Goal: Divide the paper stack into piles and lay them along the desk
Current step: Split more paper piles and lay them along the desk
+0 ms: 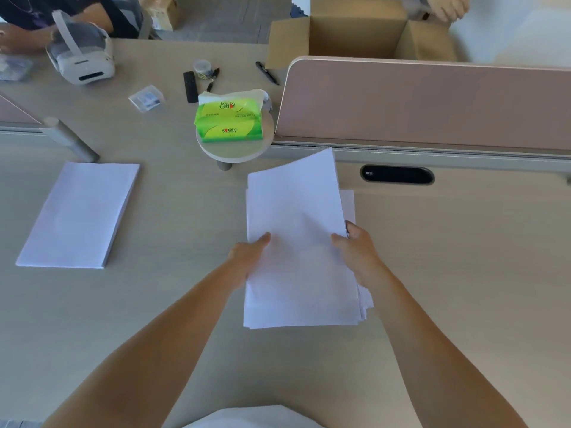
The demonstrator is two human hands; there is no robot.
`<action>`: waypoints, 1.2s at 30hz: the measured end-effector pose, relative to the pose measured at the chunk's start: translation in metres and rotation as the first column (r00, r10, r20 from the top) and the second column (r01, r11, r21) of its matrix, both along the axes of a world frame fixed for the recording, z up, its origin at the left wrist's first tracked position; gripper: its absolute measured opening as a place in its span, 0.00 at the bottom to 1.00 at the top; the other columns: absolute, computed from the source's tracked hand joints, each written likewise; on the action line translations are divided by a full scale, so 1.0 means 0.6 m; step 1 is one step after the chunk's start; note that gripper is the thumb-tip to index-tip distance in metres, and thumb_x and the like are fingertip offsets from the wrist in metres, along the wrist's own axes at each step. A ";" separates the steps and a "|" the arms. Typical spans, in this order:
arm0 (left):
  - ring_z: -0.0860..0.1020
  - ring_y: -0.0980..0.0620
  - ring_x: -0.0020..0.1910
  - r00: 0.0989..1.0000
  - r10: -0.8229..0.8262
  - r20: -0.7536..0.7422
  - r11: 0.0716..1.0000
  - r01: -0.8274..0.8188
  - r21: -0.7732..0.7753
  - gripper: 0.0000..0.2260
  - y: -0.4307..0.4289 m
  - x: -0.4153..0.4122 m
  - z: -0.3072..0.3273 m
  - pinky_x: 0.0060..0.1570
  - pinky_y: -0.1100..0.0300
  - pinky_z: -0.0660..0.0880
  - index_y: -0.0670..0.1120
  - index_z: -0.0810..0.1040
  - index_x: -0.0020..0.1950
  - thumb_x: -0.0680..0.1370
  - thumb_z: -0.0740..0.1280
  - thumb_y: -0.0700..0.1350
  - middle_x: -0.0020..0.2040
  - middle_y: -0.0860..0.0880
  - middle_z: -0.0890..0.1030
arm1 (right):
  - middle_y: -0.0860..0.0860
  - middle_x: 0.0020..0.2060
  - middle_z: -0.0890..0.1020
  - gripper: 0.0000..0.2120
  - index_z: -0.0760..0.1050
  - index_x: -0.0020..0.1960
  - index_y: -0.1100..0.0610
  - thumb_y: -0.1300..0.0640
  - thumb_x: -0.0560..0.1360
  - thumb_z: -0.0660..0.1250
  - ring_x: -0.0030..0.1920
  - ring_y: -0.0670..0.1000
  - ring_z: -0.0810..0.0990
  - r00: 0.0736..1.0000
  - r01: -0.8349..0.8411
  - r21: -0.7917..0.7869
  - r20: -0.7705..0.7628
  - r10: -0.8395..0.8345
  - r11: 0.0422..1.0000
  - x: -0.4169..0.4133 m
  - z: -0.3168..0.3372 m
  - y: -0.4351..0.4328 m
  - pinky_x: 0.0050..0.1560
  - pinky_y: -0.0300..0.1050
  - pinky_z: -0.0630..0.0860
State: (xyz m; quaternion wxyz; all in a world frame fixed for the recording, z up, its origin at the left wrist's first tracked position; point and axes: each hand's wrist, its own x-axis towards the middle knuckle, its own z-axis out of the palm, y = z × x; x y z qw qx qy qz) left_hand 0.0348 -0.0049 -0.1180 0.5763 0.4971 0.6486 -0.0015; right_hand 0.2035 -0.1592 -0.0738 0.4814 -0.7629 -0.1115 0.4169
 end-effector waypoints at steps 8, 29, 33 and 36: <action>0.81 0.46 0.51 0.981 -0.028 0.191 0.992 0.004 0.127 0.19 0.024 -0.020 0.019 0.56 0.52 0.77 0.43 0.80 0.61 0.74 0.71 0.53 0.52 0.47 0.83 | 0.50 0.44 0.80 0.11 0.75 0.55 0.51 0.62 0.78 0.59 0.38 0.50 0.75 0.997 -0.042 -0.014 0.063 0.043 0.999 -0.047 0.016 0.028 0.37 0.42 0.70; 0.81 0.67 0.36 0.901 -0.102 0.421 0.865 -0.129 0.485 0.13 0.139 -0.277 0.145 0.38 0.69 0.74 0.46 0.81 0.50 0.69 0.78 0.37 0.43 0.53 0.84 | 0.38 0.41 0.85 0.04 0.83 0.50 0.50 0.53 0.76 0.72 0.43 0.37 0.83 0.983 -0.161 0.256 0.126 0.132 0.953 -0.257 0.045 0.167 0.50 0.37 0.75; 0.84 0.53 0.47 0.844 -0.069 0.532 0.901 -0.176 0.396 0.17 0.136 -0.285 0.132 0.46 0.59 0.80 0.44 0.82 0.55 0.68 0.78 0.37 0.52 0.44 0.85 | 0.49 0.41 0.87 0.04 0.82 0.43 0.50 0.58 0.73 0.75 0.43 0.47 0.85 1.000 -0.023 0.250 0.025 0.017 0.968 -0.270 0.046 0.175 0.47 0.42 0.77; 0.84 0.49 0.51 0.800 -0.053 0.598 0.892 -0.231 0.388 0.14 0.128 -0.279 0.138 0.50 0.55 0.80 0.50 0.83 0.52 0.68 0.78 0.40 0.51 0.47 0.86 | 0.46 0.37 0.86 0.05 0.82 0.41 0.50 0.58 0.75 0.73 0.42 0.48 0.83 0.999 0.023 0.290 0.028 -0.033 0.957 -0.275 0.058 0.183 0.44 0.46 0.79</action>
